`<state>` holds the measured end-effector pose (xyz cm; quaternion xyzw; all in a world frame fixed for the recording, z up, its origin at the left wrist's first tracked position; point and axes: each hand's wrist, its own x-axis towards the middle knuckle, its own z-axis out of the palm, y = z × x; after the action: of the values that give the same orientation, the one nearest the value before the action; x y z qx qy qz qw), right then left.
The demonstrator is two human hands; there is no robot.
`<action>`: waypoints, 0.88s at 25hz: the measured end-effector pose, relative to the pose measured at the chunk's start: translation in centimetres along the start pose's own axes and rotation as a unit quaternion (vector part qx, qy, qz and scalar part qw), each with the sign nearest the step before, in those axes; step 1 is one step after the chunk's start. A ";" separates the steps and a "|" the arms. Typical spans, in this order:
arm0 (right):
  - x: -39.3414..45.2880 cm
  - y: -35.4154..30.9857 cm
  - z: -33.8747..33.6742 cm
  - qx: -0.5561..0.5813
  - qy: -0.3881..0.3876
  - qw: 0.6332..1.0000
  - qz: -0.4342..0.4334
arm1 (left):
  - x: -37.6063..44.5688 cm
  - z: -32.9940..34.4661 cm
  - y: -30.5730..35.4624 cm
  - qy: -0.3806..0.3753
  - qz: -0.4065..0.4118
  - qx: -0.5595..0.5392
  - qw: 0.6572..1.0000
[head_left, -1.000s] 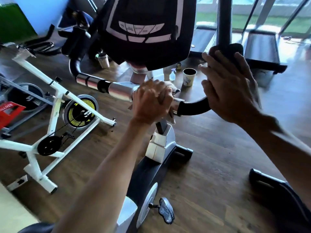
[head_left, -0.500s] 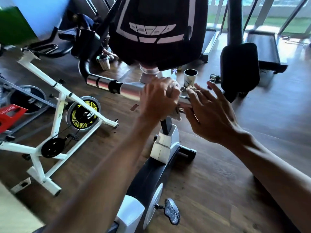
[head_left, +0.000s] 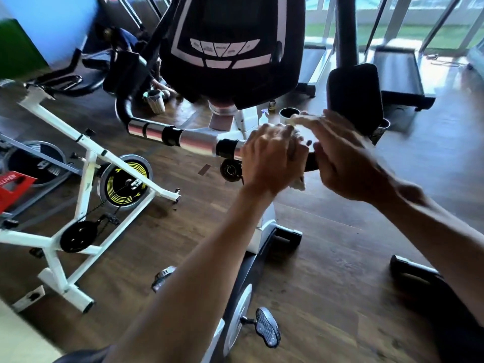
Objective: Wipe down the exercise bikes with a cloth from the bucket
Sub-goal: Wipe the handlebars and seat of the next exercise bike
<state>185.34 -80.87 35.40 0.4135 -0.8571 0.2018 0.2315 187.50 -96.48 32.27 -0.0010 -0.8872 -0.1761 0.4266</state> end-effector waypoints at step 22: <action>0.1 5.2 -0.4 -0.152 0.050 0.986 0.051 | -1.0 1.7 1.4 0.037 -0.029 0.034 0.998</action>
<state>181.25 -77.68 35.00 0.3186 -0.8850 0.1011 0.3240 187.05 -94.45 30.97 0.0458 -0.8759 -0.1584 0.4535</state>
